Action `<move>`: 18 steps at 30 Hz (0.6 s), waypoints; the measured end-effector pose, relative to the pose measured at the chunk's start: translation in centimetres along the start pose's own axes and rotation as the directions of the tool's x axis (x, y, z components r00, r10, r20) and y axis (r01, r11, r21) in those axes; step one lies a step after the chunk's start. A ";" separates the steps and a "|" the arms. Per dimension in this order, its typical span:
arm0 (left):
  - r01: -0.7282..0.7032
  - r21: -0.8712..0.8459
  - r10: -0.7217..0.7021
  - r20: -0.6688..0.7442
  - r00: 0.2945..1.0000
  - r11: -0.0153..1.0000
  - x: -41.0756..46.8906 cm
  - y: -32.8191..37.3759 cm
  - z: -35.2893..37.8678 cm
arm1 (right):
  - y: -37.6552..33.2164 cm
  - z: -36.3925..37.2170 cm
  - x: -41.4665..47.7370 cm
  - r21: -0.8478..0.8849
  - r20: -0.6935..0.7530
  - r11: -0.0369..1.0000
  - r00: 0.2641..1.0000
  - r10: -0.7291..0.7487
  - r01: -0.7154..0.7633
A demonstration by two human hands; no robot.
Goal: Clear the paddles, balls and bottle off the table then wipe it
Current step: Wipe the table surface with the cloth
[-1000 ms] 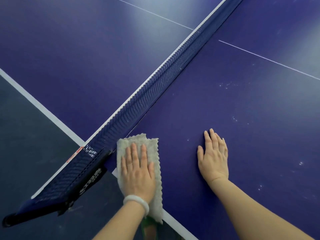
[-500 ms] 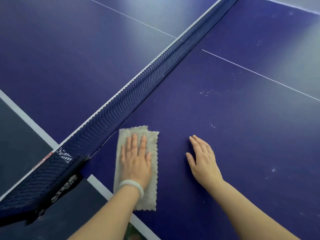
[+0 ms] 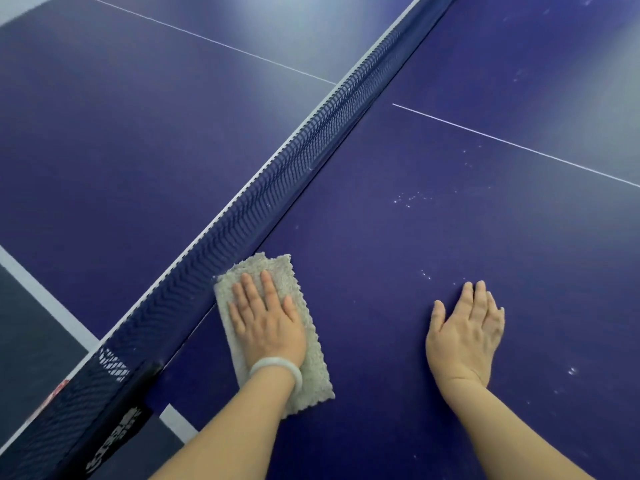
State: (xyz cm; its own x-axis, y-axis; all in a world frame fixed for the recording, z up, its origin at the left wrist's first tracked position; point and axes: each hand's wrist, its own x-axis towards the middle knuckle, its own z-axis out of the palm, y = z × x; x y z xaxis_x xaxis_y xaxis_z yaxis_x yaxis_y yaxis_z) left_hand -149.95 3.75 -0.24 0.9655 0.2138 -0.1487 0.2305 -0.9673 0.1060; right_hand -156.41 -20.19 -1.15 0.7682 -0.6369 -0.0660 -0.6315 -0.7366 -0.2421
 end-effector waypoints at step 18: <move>-0.786 0.138 0.776 0.127 0.618 0.603 5.2 -1.4 0.2 | -0.4 0.2 0.1 -0.021 -0.046 0.998 0.997 0.059 -0.061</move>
State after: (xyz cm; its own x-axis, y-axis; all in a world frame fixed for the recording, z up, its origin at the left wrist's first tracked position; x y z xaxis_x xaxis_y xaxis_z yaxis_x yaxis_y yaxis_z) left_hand -145.28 6.15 -1.36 0.7602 -0.6357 -0.1341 -0.6361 -0.7703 0.0452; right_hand -156.04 -19.89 -1.22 0.7236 -0.6894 -0.0356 -0.6789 -0.7014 -0.2171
